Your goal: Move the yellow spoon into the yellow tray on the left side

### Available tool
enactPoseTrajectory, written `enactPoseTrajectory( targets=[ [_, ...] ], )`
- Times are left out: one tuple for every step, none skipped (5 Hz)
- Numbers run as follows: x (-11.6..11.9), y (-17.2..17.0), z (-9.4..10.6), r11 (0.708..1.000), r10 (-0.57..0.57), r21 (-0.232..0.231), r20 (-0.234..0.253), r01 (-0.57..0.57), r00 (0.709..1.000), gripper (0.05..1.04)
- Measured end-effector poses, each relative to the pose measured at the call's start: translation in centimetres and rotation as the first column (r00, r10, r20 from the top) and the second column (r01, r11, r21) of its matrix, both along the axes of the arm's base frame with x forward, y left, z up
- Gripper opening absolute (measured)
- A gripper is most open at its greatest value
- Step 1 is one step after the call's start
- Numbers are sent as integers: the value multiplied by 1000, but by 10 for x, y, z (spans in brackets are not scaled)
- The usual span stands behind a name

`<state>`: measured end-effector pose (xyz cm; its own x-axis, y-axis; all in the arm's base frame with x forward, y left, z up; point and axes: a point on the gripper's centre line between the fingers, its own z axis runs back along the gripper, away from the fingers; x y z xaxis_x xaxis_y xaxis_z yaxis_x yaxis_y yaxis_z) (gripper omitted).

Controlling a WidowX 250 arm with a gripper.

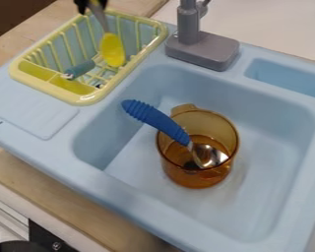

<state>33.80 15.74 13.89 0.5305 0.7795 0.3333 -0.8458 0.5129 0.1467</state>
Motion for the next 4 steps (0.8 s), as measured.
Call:
enactPoseTrajectory(
  targets=[
    [8, -13, -3, 999, -32, 11, 1, 32, 999, 313],
    [12, -16, 1, 999, -46, 3, 16, 46, 999, 313],
    [16, -18, -10, 999, -49, 9, -13, 49, 999, 361],
    [20, -23, -12, 997, -71, -1, -10, 71, 997, 634]
  ],
)
